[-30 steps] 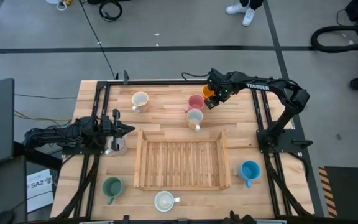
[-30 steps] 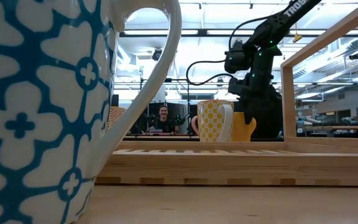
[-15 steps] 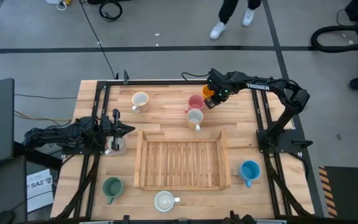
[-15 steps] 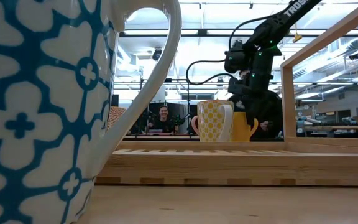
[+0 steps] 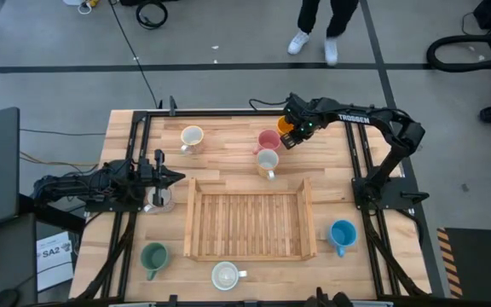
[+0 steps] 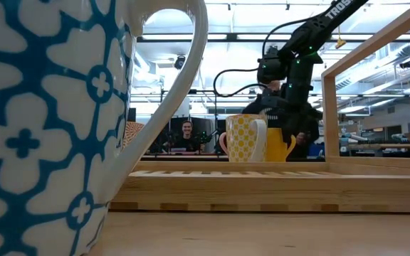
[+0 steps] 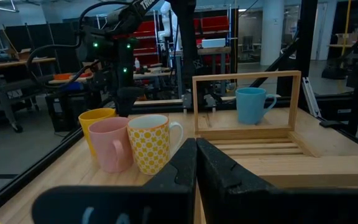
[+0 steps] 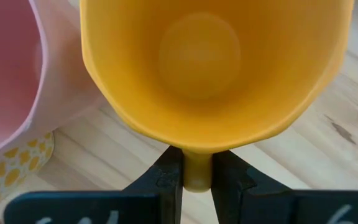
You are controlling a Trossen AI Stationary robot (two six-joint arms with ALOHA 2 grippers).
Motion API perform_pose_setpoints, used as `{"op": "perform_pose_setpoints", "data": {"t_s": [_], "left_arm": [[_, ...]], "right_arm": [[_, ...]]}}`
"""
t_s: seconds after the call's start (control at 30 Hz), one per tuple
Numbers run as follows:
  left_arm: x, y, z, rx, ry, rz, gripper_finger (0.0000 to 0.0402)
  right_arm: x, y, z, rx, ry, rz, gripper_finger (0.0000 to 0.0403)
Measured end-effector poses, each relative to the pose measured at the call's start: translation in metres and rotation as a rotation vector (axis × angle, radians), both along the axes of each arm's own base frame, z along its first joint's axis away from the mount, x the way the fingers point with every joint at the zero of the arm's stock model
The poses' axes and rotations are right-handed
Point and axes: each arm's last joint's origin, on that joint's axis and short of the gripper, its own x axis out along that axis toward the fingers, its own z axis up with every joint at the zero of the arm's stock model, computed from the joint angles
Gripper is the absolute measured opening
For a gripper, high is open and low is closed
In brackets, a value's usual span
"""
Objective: Place coffee mugs
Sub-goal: Put the yellow mug on the shelf
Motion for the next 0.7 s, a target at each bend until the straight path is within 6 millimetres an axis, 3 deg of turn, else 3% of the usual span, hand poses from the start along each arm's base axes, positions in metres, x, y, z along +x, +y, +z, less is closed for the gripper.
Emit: {"op": "perform_pose_setpoints", "data": {"t_s": [0.7], "left_arm": [[0.0,0.0,0.0,0.0,0.0,0.0,0.0013]], "right_arm": [[0.011,-0.014,0.06,-0.076,-0.049,0.066,0.0063]]}}
